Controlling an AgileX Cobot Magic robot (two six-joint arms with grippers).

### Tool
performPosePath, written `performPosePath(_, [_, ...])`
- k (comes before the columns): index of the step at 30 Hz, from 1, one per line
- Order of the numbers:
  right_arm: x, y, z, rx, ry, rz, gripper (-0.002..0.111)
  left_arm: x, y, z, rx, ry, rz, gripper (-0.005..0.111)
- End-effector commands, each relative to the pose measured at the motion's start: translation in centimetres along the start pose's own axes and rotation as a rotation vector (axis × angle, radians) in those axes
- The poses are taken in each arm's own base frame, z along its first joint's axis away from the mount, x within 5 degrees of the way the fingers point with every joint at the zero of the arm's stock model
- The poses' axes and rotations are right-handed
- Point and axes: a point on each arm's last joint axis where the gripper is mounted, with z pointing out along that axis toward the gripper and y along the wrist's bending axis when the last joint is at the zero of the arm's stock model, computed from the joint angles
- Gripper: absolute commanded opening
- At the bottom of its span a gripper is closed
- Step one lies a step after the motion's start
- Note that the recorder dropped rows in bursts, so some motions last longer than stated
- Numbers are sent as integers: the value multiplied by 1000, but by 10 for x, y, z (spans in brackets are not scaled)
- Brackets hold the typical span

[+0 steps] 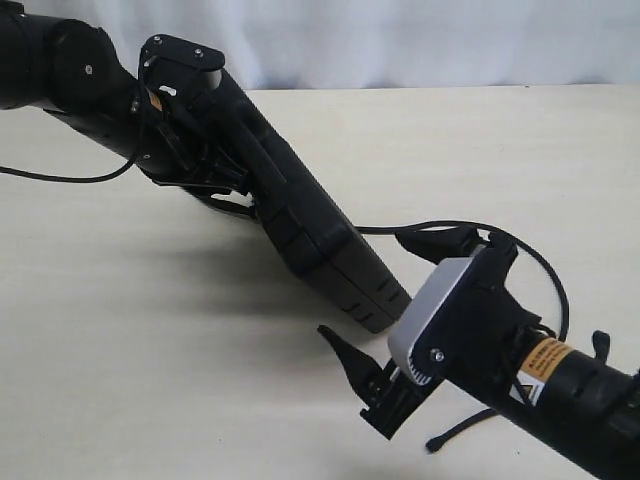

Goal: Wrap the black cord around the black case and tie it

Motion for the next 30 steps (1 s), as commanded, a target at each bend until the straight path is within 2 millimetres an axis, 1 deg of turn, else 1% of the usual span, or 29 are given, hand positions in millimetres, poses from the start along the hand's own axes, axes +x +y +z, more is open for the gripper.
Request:
performPosePath(1, [7,4,18,35,-48,-34,98,-2,-3,-1,7,-24,-9,47])
performPosePath(4, [7,9,43,35,-34,-45,98,-2,-3,-1,7,-22,-9,47])
performPosePath(6, [3,9,59,55,-43,-35,97,-2,-3,-1,8,-20,-9,47])
performPosePath(7, [2,9,62,59,-51,-35,96,-2,-3,-1,8,-20,-9,47])
performPosePath(8, [0,8,64,68,-57,-25,86,-2,-3,-1,8,-20,-9,47])
performPosePath(9, [-1,7,64,87,-63,-14,80,-2,-3,-1,8,-20,-9,47])
performPosePath(10, [-1,2,63,137,-63,16,61,-3,-3,-1,7,-26,-11,47])
performPosePath(11, [0,0,63,156,-56,29,44,-3,-4,-1,12,-27,-20,47])
performPosePath(13, [1,4,62,113,-61,-1,4,-4,-4,-1,11,-44,-25,47])
performPosePath(15, [2,7,61,83,-68,26,5,-5,-3,-1,10,-48,-25,47])
performPosePath(16, [3,5,61,100,-59,93,5,-6,-3,-1,8,-60,-25,47])
performPosePath(17, [6,0,60,164,-37,182,5,-6,-3,-1,5,-65,-22,47])
performPosePath(19, [10,-7,59,238,-9,224,5,-7,-2,-3,-8,-70,5,47])
performPosePath(21, [12,-12,57,307,6,252,5,-10,0,-14,-35,-94,60,47])
performPosePath(22, [13,-18,56,369,0,294,5,-16,1,-27,-56,-119,98,47])
performPosePath(23, [12,-19,55,381,-7,297,5,-18,1,-33,-64,-128,112,47])
performPosePath(24, [11,-19,55,385,-13,291,5,-21,5,-44,-86,-145,125,47])
performPosePath(25, [9,-20,54,386,-20,294,5,-20,14,-46,-100,-146,86,47])
performPosePath(26, [8,-21,53,393,-23,300,5,-18,22,-43,-109,-134,47,47])
performPosePath(27, [6,-23,51,412,-32,313,5,-12,37,-34,-125,-103,-54,47])
performPosePath(28, [5,-25,50,428,-40,323,5,-8,45,-27,-133,-76,-107,47])
performPosePath(29, [3,-27,48,445,-48,321,5,-2,57,-15,-139,-41,-205,47])
performPosePath(30, [4,-28,48,454,-43,319,5,1,60,-7,-142,-26,-251,47])
